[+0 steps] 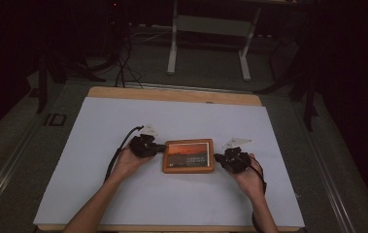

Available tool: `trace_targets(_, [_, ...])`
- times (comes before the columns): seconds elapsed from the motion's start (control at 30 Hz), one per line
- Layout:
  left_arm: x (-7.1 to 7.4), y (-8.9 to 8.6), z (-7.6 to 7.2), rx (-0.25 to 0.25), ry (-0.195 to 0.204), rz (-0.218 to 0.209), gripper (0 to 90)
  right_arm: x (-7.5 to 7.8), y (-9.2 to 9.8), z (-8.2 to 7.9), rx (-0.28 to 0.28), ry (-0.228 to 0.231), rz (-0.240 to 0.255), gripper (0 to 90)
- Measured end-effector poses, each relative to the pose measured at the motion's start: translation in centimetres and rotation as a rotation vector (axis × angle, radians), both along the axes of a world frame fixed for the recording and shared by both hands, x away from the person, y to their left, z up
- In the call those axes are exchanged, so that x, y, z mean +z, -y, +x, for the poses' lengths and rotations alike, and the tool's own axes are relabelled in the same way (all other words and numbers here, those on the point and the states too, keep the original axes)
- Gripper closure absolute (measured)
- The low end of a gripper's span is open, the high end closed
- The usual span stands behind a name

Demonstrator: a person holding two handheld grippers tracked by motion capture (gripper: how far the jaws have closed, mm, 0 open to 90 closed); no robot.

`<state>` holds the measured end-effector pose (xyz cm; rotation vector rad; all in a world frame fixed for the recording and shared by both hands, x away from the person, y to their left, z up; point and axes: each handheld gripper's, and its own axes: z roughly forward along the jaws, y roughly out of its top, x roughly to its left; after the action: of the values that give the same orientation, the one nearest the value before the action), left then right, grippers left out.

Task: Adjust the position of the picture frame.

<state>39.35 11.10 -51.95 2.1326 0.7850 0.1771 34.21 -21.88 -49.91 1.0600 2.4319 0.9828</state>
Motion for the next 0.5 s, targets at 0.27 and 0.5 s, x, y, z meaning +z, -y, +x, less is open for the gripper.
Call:
trace_targets(0.27, [0.2, 0.9, 2.5, 0.041, 0.003, -0.002, 89.9, -0.1, -0.1, -2.5, 0.028, 0.005, -0.034, 90.0])
trace_targets(0.5, [-0.1, 2.0, 4.1, 0.045, -0.005, 0.023, 89.9, -0.3, -0.1, -4.6, 0.045, -0.007, -0.047, 90.0])
